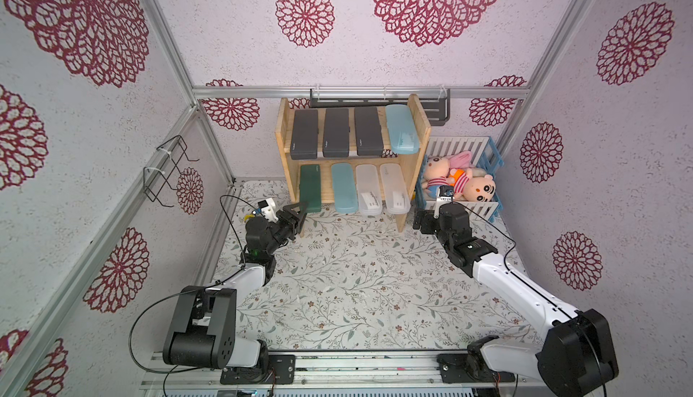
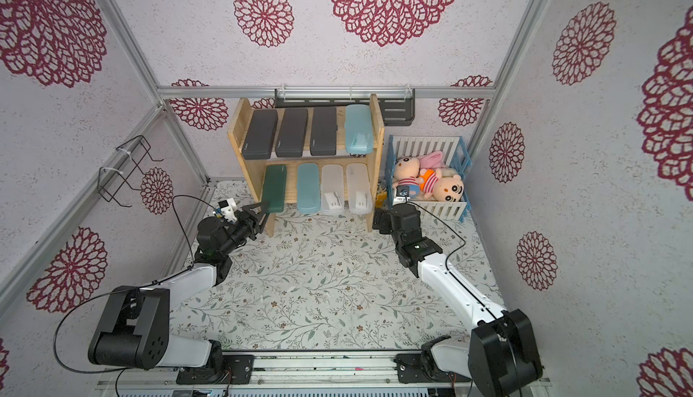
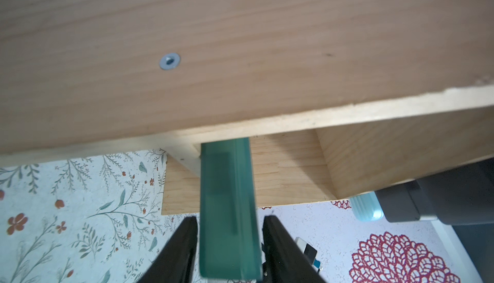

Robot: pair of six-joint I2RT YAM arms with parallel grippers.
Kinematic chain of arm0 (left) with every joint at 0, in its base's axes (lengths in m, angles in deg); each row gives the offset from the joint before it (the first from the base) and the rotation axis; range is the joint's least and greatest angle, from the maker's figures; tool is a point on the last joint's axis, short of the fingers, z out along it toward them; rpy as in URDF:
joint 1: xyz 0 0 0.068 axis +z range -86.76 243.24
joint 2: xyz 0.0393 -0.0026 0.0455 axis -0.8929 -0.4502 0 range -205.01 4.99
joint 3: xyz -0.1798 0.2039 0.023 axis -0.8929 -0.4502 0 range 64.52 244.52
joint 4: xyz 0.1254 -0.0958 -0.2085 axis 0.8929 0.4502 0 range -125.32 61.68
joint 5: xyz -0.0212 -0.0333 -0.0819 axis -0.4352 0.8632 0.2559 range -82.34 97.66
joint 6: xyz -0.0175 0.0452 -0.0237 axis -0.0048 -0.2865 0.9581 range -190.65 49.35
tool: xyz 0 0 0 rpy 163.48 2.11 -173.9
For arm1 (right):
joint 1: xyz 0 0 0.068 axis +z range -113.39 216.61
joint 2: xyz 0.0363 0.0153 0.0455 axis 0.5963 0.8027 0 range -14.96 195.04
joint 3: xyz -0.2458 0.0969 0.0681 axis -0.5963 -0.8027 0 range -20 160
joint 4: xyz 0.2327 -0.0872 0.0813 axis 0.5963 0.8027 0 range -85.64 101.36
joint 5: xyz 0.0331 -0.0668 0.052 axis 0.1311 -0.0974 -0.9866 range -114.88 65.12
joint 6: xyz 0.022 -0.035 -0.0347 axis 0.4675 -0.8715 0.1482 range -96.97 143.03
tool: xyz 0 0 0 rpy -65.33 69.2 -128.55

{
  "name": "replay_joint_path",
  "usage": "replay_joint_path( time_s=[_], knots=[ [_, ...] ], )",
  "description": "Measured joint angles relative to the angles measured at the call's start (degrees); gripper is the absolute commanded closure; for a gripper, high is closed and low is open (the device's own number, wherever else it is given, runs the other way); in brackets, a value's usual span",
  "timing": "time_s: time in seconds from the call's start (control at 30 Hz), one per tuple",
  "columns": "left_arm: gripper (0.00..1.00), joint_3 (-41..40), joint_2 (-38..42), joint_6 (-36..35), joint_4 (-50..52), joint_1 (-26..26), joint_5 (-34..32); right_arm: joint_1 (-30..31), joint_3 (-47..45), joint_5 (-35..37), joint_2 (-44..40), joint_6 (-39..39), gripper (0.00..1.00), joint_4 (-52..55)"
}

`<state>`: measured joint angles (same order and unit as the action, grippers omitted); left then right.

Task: Remove the pencil cases from the shelf
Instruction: Pick up the pencil case from the shelf.

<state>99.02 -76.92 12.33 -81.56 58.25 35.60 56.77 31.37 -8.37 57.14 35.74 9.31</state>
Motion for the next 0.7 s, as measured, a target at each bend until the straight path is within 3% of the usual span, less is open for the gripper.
replay_joint_path(
  time_s=[0.17, 0.3, 0.53, 0.7],
  knots=[
    [0.86, -0.4, 0.7, -0.4, 0.0, 0.0, -0.2, 0.0, 0.0, 0.0, -1.5, 0.0, 0.06, 0.5],
    [1.00, -1.4, 2.2, -1.2, 0.3, 0.0, -0.2, 0.0, 0.0, 0.1, -3.1, 0.0, 0.06, 0.8],
    [1.00, -2.9, 4.6, -4.2, 1.4, -0.2, -0.2, 0.1, 0.0, 0.2, -6.8, 0.1, 0.06, 2.2],
    [1.00, -4.9, 9.8, -11.6, 6.3, -1.9, -0.5, 0.9, 0.0, -0.4, -10.7, 1.6, 0.05, 3.1]
  ],
)
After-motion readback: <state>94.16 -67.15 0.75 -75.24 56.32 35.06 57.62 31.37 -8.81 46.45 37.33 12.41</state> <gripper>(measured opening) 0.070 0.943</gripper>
